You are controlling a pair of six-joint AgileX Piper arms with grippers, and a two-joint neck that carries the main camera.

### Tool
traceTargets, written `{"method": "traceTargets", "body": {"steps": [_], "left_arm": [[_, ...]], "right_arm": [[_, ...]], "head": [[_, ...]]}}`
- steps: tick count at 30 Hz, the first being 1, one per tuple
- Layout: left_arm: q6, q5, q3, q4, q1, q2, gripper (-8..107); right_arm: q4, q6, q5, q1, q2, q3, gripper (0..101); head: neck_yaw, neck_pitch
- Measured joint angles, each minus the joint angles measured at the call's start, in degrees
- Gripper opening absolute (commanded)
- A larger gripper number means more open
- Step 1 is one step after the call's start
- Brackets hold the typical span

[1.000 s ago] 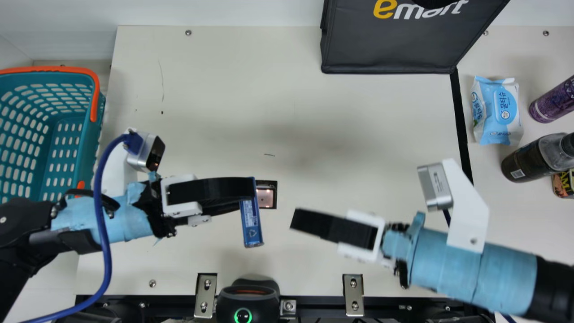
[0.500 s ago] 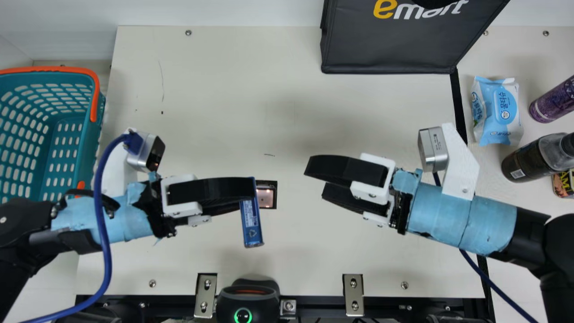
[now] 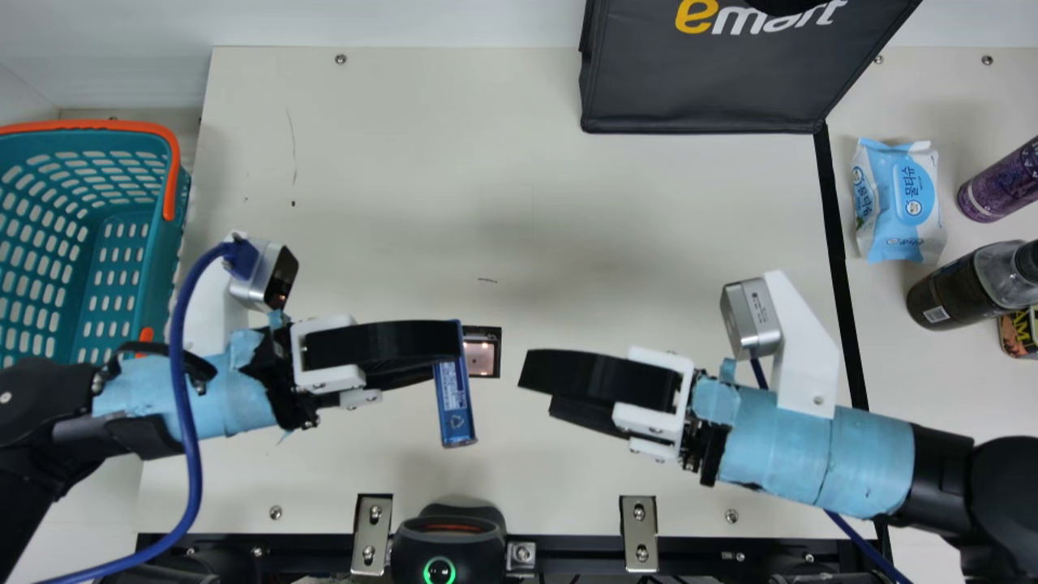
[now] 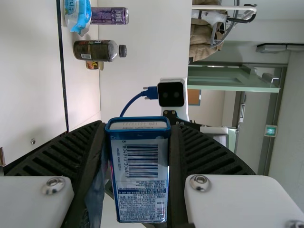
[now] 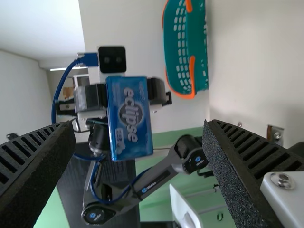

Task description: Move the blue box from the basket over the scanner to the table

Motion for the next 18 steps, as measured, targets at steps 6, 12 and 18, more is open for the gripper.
{"method": "traceTargets", "body": {"steps": [6,12,18], "left_arm": [[0.0,0.0,0.0,0.0,0.0,0.0,-8],[0.0,0.0,0.0,0.0,0.0,0.0,-8],[0.0,0.0,0.0,0.0,0.0,0.0,-8]], "right_arm": [[0.4,0.1,0.0,2.4,-0.2,1.1,95],[1.6,-1.0,0.0,4.0,0.9,1.5,95],[3.3,-2.9,0.0,5.9,3.0,1.1,95]], "head": [[0.0,0.1],[0.0,0.0],[0.0,0.1]]}}
